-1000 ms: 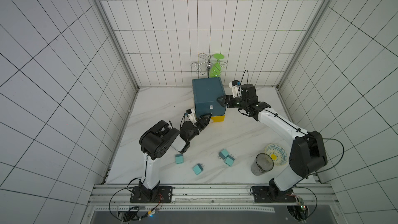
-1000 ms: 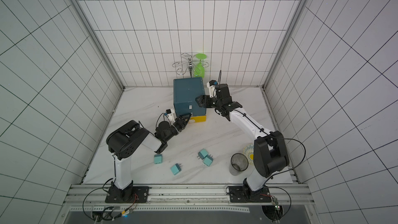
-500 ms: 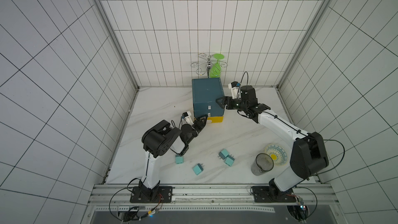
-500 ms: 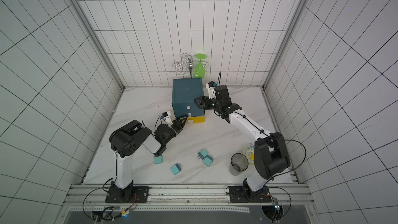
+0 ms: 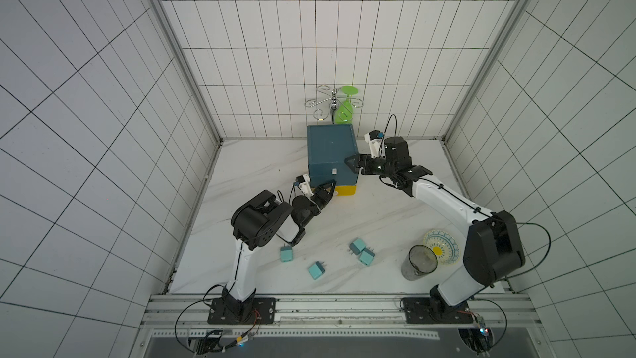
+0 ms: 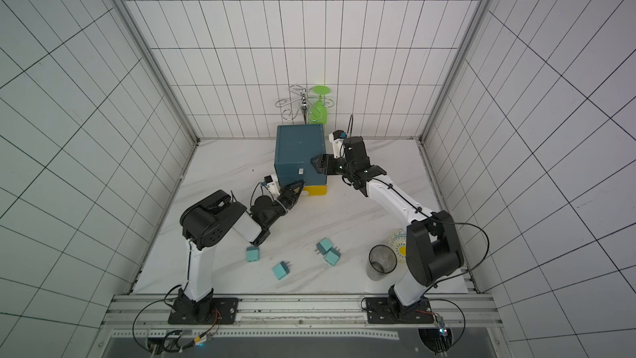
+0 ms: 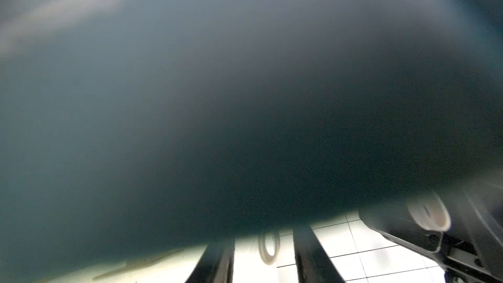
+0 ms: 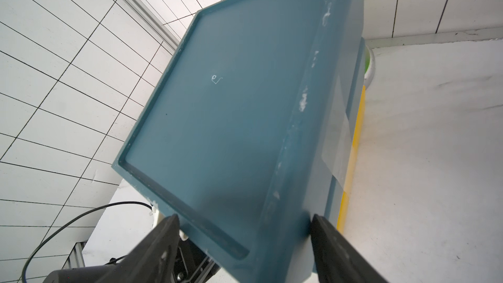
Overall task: Place the plugs into the drawer by color
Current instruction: Open the drawer in the storage box.
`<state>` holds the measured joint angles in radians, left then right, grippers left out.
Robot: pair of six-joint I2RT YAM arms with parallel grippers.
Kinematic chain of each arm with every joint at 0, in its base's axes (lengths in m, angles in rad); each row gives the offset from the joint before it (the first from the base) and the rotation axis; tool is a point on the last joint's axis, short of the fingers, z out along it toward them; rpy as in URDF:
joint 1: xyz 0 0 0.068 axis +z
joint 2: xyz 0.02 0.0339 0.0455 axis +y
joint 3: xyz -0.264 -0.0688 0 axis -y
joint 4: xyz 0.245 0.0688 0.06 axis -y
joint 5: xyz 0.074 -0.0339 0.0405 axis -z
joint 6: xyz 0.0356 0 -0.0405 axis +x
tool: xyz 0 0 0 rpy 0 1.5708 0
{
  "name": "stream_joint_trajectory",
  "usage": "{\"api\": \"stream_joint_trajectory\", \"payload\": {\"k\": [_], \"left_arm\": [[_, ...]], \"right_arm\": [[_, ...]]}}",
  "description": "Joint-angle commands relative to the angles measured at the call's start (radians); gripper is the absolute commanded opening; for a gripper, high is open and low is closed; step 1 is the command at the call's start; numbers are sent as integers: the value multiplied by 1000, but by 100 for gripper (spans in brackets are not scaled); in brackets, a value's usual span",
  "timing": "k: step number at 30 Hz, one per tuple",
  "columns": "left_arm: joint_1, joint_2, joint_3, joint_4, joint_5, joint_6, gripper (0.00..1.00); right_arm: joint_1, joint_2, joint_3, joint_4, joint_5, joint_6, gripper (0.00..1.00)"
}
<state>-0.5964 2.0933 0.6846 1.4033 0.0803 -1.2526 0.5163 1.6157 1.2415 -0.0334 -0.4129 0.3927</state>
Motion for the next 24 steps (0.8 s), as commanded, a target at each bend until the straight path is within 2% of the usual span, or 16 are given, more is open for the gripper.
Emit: {"api": "stream_joint_trajectory", "payload": {"k": [1, 3, 6, 12, 17, 22, 24], "left_arm": [[16, 25, 31, 8, 18, 13, 33], [24, 25, 47, -10, 48, 15, 26], [22, 28, 60, -32, 77, 15, 0], [14, -71, -112, 8, 101, 32, 0], [-40, -166, -286, 10, 124, 51, 0], [-61, -187, -348, 11, 176, 27, 0], [-95, -208, -377, 10, 140, 53, 0]], "right_arm": [[3, 9, -18, -42, -55, -22, 79], [-1, 18, 1, -82, -57, -42, 79], [-9, 31, 23, -128, -80, -55, 78], [-24, 33, 32, -167, -100, -49, 78], [-24, 21, 41, -171, -112, -32, 78], [-24, 24, 53, -172, -109, -18, 78], [-24, 30, 63, -194, -100, -27, 78]]}}
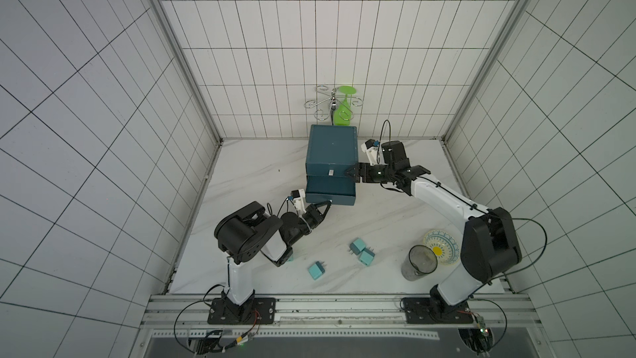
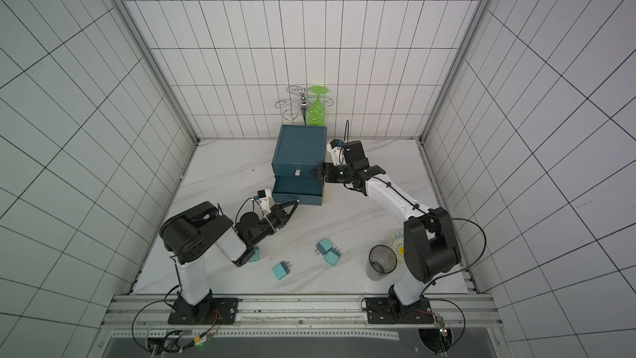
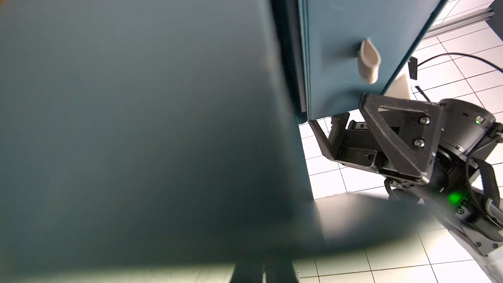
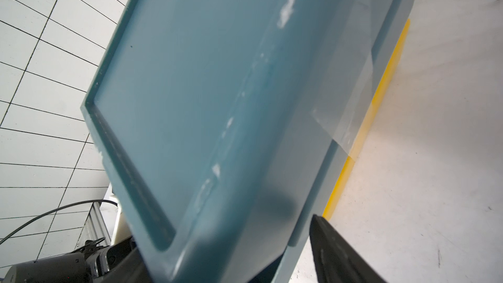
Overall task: Place the plugs into the drawer by color
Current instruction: Open the drawer in the storage box, then pick up the plug from the center of the board.
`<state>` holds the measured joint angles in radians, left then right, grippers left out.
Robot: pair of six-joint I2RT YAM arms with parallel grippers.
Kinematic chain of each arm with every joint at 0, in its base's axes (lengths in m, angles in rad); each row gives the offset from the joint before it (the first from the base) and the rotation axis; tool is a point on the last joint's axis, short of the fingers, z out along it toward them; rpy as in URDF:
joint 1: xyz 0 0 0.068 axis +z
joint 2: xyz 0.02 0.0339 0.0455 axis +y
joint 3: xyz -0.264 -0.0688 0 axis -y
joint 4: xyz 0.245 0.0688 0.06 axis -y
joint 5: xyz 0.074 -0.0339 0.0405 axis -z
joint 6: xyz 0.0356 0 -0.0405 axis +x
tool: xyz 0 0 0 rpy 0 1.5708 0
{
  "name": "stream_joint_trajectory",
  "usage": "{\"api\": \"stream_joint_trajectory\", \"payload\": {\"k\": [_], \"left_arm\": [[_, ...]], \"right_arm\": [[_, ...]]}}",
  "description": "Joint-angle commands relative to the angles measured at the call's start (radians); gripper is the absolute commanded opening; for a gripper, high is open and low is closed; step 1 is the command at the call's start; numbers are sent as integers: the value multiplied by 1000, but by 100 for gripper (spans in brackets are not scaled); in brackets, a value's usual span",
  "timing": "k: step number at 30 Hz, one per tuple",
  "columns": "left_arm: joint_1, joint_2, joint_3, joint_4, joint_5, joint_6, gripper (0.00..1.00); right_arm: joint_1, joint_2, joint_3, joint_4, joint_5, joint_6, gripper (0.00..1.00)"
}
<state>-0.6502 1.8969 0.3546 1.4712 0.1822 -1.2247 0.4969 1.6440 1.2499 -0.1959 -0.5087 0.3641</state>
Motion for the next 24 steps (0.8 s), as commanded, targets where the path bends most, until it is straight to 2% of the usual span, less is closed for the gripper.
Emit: {"api": "stream_joint_trajectory", "payload": {"k": [1, 7, 8, 9, 11, 12, 13, 15, 17, 22, 24], "left_arm": [[-55, -22, -65, -57, 19, 30, 0], [-71, -12, -89, -57, 13, 34, 0], [-69, -3, -87, -57, 10, 35, 7], [-69, 3, -86, -57, 10, 37, 19], [-76, -7, -93, -58, -5, 53, 29], [-81, -24, -105, -57, -15, 60, 30], [-86, -51, -120, -57, -26, 70, 29], [-98, -122, -143, -89, -55, 96, 40], [-98, -206, -142, -209, -64, 108, 54], [-103, -409, -220, -349, -78, 139, 54], [-95, -540, -225, -541, -84, 166, 56]], "right_arm": [[-6, 3, 56, -36, 2, -2, 78], [-3, 1, 52, -45, 7, 0, 78], [-2, -2, 50, -45, 1, 1, 78], [-1, -7, 50, -46, 1, 1, 78], [3, -25, 41, -46, -3, 1, 78], [5, -35, 37, -46, -1, 0, 78], [7, -48, 30, -45, 5, -1, 78], [10, -72, 22, -46, 11, 1, 78], [12, -94, 17, -53, 10, 5, 79], [41, -212, -62, -129, 56, 3, 80], [70, -293, -117, -200, 141, 17, 80]]}}
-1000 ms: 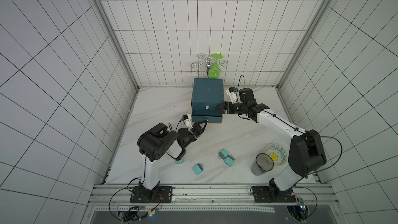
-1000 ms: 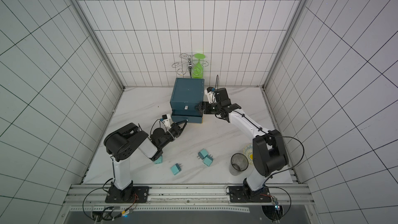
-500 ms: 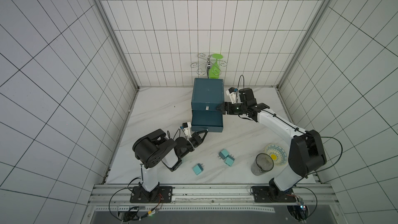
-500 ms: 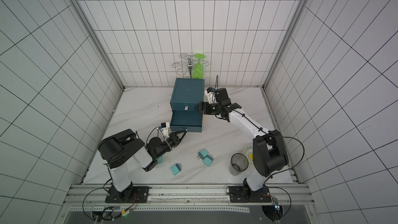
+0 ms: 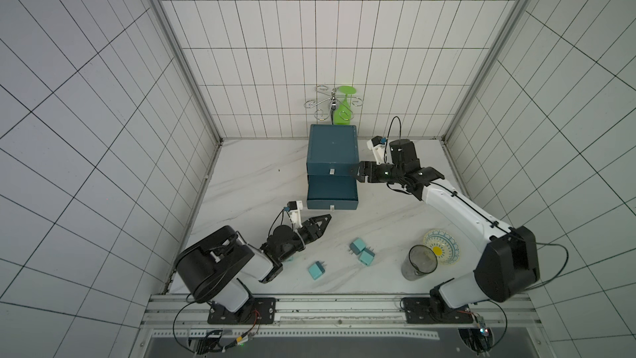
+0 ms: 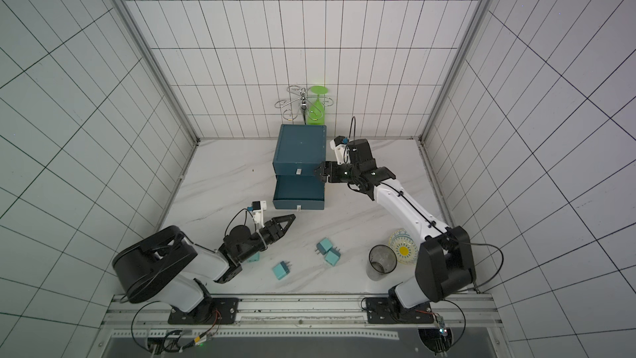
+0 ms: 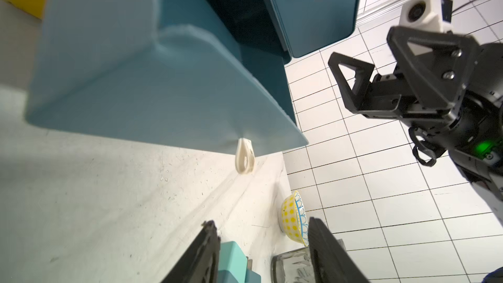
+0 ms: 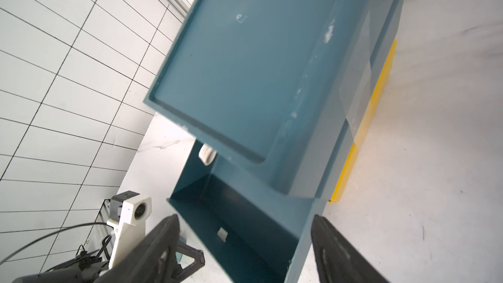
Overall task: Place the plugs into the drawer by color
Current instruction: Pick up the plug from the center of the board.
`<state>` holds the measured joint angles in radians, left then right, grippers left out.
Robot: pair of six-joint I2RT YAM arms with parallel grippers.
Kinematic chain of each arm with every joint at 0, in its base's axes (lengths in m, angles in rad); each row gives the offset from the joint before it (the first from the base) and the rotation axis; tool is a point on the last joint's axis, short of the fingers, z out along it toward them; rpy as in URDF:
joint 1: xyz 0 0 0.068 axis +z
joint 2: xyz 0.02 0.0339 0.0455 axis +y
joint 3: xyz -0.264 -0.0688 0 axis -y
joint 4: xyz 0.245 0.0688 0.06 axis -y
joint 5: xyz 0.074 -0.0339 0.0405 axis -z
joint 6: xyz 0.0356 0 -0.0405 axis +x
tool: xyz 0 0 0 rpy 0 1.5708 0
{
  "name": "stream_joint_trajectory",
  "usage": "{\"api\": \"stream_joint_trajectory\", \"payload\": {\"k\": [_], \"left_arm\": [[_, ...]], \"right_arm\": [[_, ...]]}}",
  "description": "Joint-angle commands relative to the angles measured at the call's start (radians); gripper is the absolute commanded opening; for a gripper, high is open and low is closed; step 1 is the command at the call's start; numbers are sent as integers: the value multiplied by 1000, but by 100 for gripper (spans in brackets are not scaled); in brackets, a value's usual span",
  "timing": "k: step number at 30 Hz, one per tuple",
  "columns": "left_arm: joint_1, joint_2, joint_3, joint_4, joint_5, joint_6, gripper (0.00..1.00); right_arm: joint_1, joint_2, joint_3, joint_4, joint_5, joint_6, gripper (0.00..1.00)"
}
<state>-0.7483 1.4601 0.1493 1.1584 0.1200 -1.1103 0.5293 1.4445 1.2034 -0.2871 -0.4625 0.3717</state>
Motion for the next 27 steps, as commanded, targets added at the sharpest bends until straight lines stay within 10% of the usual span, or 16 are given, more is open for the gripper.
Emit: {"api": "stream_joint_trajectory", "payload": {"k": [1, 11, 17, 21, 27], "left_arm": [[3, -183, -4, -360, -20, 68, 56], [-14, -931, 164, -1495, -124, 325, 60], [-102, -781, 230, -1660, 55, 377, 68], [-334, -565, 318, -1731, -181, 333, 71], [-451, -414, 401, -1781, -329, 328, 73]], "right_arm": [[57, -127, -98, -138, 129, 25, 81], [371, -320, -233, -441, 451, 144, 81], [395, -367, -318, -406, 453, 70, 85], [369, -403, -379, -325, 387, -27, 90], [319, -448, -440, -286, 339, -51, 91]]}}
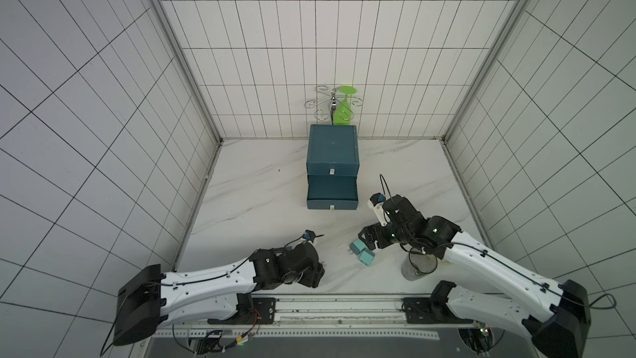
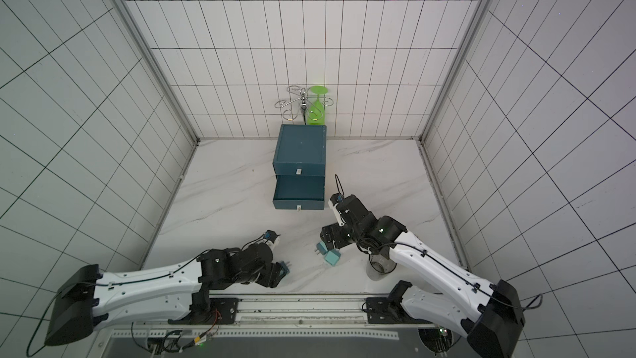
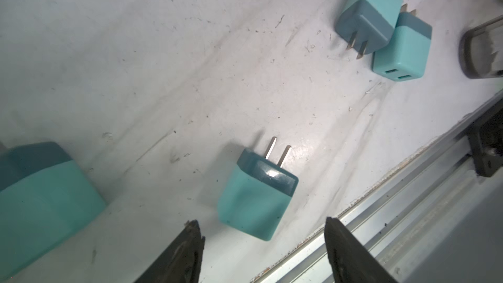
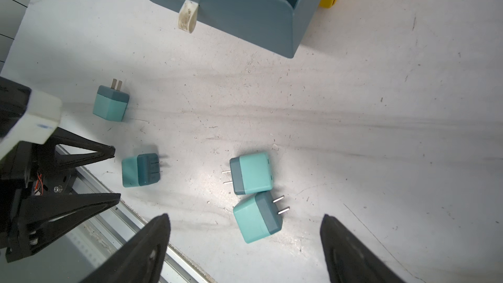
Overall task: Place the plugs into the drawer by color
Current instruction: Pick up the plug from the center of the board.
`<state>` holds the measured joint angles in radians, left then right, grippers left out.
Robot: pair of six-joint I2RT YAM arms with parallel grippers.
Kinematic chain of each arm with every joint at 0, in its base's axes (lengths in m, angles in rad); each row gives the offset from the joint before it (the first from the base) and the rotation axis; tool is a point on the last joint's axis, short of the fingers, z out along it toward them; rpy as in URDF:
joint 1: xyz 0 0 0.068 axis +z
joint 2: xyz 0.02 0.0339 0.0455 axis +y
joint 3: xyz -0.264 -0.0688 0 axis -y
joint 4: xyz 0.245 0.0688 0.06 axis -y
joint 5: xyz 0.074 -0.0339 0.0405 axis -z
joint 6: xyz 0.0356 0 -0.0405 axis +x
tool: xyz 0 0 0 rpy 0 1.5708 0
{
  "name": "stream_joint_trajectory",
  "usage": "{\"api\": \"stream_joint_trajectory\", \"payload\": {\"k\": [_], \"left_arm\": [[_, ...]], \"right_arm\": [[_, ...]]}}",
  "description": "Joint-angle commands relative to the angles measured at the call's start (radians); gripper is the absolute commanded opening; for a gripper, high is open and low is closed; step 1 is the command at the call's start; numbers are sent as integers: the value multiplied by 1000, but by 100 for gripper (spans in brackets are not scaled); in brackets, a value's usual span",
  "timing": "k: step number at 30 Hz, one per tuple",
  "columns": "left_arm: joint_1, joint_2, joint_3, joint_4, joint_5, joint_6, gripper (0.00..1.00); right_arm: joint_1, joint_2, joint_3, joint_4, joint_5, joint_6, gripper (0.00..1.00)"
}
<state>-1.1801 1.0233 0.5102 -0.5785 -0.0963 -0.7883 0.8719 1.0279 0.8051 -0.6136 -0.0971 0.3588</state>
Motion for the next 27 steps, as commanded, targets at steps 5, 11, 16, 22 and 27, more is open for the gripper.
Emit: {"api": "stream_joint_trajectory", "payload": {"k": [5, 11, 16, 22, 27], "left_arm": [[-26, 146, 59, 2, -68, 50, 70], [-27, 296, 140, -13, -67, 100, 58], [-27, 377, 176, -4, 10, 140, 47], [-31, 440, 222, -171, -82, 17, 47], [-35, 457, 203, -155, -68, 6, 54]], "right_arm": [[-61, -55, -76, 55, -51, -43, 91], [-77, -120, -108, 73, -53, -32, 91], [-84, -133, -124, 77, -72, -42, 91], [-94, -146, -130, 77, -73, -39, 91], [-95, -155, -133, 80, -72, -35, 91]]}}
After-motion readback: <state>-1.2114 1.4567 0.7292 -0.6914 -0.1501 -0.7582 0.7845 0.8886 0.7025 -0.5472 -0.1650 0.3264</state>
